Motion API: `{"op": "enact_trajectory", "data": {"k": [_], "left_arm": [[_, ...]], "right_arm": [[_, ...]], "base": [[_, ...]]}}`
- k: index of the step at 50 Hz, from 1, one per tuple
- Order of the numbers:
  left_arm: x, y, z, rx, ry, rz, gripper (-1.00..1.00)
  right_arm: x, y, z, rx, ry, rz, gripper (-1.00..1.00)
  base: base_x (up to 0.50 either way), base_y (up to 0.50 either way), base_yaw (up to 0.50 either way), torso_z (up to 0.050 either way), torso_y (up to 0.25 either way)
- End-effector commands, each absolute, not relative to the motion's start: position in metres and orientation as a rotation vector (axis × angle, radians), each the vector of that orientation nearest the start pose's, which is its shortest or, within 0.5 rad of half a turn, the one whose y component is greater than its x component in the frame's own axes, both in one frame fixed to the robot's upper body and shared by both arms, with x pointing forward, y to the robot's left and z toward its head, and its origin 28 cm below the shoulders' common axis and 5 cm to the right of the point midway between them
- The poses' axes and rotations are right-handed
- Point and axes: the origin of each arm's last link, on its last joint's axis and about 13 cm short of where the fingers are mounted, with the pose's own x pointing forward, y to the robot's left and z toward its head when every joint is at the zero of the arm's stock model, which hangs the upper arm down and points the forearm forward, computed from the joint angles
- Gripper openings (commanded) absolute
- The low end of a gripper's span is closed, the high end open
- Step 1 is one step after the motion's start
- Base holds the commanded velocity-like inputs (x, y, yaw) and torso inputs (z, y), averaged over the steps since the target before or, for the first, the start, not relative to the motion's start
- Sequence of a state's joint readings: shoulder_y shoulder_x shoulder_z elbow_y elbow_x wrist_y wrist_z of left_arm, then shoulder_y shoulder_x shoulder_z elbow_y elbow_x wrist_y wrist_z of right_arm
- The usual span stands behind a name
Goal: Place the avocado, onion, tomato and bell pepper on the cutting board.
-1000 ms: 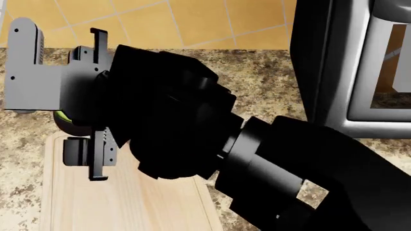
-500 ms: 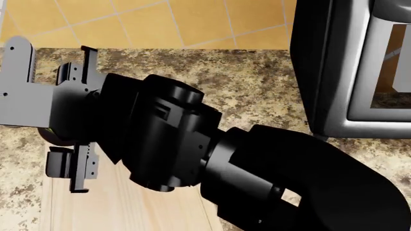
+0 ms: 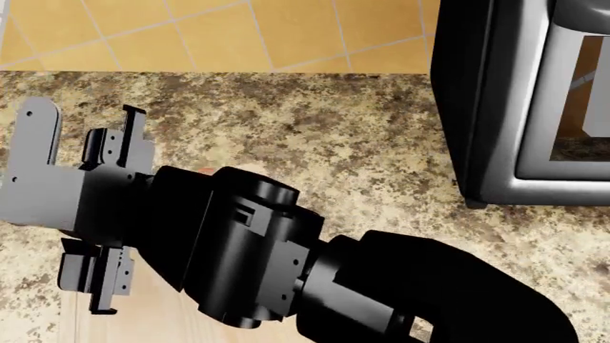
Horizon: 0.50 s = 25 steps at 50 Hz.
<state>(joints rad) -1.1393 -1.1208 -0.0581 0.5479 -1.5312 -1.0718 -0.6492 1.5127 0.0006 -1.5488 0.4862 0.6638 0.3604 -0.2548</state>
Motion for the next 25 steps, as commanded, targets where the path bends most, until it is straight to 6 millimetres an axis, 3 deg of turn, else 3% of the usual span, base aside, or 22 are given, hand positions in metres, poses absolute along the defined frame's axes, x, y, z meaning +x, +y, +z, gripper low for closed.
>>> {"op": "enact_trajectory", "data": {"k": [1, 9, 10, 19, 25], "left_arm": [[0.174, 0.327, 0.361, 0.192, -0.332, 0.065, 1.00], [0.174, 0.328, 0.360, 0.190, -0.331, 0.066, 1.00], [0.174, 0.327, 0.360, 0.190, -0.330, 0.066, 1.00], [0.173, 0.326, 0.361, 0.192, -0.332, 0.063, 1.00], [0.170, 0.327, 0.363, 0.181, -0.347, 0.064, 1.00]], "right_arm": [[0.361, 0.058, 0.226, -0.972, -0.035, 1.104, -1.00], [0.363, 0.056, 0.224, -0.980, -0.013, 1.097, -1.00], [0.363, 0.056, 0.224, -0.981, -0.013, 1.096, 1.00], [0.365, 0.056, 0.242, -1.000, -0.035, 1.068, 1.00], [0.362, 0.057, 0.281, -1.056, -0.071, 1.037, 1.00]], "base": [[0.00, 0.00, 0.00, 0.000, 0.000], [0.00, 0.00, 0.00, 0.000, 0.000], [0.00, 0.00, 0.00, 0.000, 0.000], [0.00, 0.00, 0.00, 0.000, 0.000], [0.00, 0.00, 0.00, 0.000, 0.000]]}}
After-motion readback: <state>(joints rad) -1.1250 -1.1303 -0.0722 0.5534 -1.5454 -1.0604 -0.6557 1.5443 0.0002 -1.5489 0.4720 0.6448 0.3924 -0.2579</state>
